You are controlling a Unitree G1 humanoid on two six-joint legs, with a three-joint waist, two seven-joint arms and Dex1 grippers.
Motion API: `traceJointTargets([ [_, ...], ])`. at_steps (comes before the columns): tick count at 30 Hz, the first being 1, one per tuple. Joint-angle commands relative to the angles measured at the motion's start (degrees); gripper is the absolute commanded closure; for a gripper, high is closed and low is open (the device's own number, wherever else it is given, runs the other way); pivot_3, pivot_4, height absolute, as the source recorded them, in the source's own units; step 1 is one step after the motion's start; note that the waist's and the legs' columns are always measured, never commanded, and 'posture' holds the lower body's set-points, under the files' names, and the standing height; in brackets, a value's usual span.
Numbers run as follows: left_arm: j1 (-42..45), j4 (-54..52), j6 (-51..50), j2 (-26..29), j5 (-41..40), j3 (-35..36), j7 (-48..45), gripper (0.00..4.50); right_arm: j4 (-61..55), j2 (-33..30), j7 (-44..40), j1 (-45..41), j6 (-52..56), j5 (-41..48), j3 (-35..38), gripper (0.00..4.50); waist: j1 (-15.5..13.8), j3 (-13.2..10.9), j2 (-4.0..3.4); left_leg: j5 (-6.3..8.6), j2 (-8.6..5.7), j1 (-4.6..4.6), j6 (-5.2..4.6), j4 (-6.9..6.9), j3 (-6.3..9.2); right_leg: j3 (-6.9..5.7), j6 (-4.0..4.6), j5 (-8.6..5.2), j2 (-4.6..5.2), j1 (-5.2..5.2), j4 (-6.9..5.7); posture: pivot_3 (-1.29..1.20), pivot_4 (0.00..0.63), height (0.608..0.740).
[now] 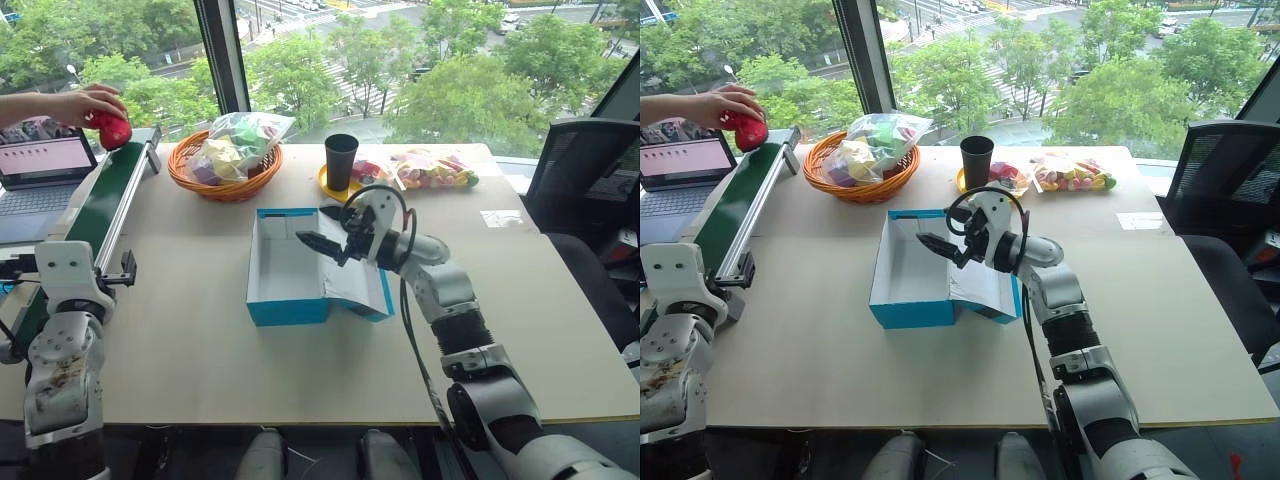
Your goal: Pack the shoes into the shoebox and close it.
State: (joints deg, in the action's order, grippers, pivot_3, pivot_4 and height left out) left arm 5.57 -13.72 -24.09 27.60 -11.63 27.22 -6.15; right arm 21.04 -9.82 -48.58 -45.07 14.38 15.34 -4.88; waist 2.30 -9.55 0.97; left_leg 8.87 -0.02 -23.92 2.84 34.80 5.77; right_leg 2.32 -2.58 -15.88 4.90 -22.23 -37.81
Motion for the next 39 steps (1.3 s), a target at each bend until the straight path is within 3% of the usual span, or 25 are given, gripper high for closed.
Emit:
traceJointTargets([
  [1, 1.1, -1.8, 1.6, 0.7, -0.5, -0.5, -1.7, 0.0, -1.7, 0.4, -1.7, -2.3, 1.0, 2.9, 1.3, 0.04, 0.1, 0.0, 0.0, 0.0, 0.0, 0.0, 0.0, 0.0, 0.0, 0.0, 0.0, 0.0, 0.0, -0.01, -0.03, 0.0, 0.15, 0.74],
  [7, 4.6, 3.6, 2.6, 1.1, -0.6, -1.5, -4.0, 0.0, -2.1, 1.1, -1.4, -1.2, 2.0, 2.9, 0.3, 0.04, 0.2, 0.0, 0.0, 0.0, -0.01, 0.04, 0.0, -0.01, 0.0, 0.0, 0.0, 0.0, 0.0, -0.02, -0.07, 0.0, 0.15, 0.74],
  [14, 8.4, 14.3, 2.6, 3.5, 1.2, 2.2, -0.3, 0.0, -6.9, 0.8, -1.9, 2.6, 2.5, 2.2, -1.8, 0.04, 0.5, 0.0, 0.01, 0.0, 0.0, 0.05, 0.0, -0.03, 0.0, 0.0, -0.01, -0.01, -0.01, -0.07, -0.13, 0.0, 0.15, 0.74],
  [25, 12.5, 28.8, 10.5, 10.6, -0.6, 5.5, -4.9, 0.0, -10.3, 0.9, -1.3, 2.9, 4.3, 2.8, -2.0, 0.04, 0.3, 0.0, 0.04, -0.01, 0.02, 0.07, 0.01, -0.06, 0.0, -0.01, -0.01, -0.01, -0.02, -0.08, -0.14, 0.0, 0.15, 0.74],
  [39, 28.3, 64.9, 21.0, 23.6, -1.0, 5.0, -13.4, 0.0, -16.6, -0.8, -2.1, 5.0, 8.5, 3.4, -3.1, 0.04, 0.2, 0.0, 0.14, -0.01, 0.01, 0.08, 0.02, -0.07, 0.0, -0.04, -0.02, -0.02, -0.02, -0.09, -0.16, 0.0, 0.15, 0.74],
])
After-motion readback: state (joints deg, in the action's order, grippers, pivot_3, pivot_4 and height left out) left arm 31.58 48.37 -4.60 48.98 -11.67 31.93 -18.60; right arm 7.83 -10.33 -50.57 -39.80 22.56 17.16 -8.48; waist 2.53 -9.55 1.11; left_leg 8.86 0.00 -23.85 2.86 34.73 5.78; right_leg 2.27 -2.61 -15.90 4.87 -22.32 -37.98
